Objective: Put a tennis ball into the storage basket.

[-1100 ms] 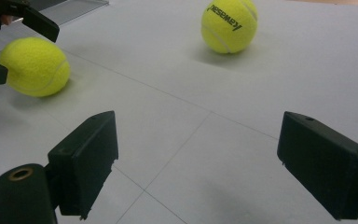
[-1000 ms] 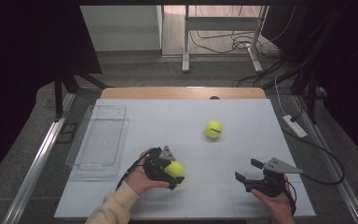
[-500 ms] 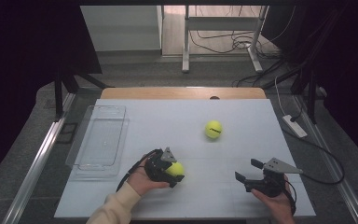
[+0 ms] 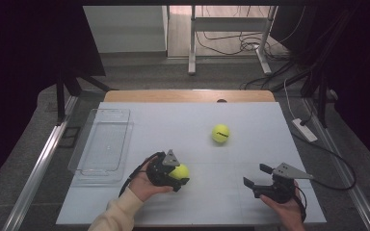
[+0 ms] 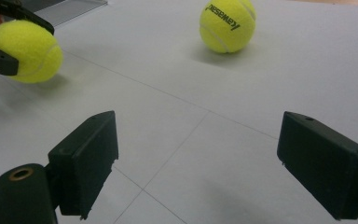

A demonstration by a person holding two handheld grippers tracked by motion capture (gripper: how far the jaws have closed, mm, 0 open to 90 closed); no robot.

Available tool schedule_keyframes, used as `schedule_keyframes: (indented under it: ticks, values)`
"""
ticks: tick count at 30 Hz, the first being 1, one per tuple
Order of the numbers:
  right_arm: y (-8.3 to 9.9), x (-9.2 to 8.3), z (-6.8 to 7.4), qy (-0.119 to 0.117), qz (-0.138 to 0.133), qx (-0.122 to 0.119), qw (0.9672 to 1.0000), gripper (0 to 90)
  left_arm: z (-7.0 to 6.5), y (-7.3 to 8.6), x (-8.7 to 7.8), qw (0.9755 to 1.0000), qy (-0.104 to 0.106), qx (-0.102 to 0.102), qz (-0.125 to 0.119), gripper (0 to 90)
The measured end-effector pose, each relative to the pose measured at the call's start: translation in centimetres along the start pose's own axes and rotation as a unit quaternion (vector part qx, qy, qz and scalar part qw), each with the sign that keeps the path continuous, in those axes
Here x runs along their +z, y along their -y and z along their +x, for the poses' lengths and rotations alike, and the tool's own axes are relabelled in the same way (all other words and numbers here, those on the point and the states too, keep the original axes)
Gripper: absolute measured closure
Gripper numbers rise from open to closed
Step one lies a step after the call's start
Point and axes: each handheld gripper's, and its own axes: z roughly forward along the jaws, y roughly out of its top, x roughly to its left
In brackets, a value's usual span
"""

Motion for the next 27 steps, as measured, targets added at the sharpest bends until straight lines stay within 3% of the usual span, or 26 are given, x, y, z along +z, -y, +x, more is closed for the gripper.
schedule_keyframes:
  ticks: [5, 27]
  values:
    - [0.0, 0.0, 0.0, 0.0, 0.0, -0.001, 1.0, 12.5, 0.1, -0.1, -0.8, 0.9999, 0.007, 0.002, -0.011, 27.2]
    - [0.0, 0.1, 0.0, -0.001, 0.0, -0.001, 1.0, 12.6, 0.6, -0.2, -2.8, 0.9977, -0.013, -0.006, -0.066, 27.2]
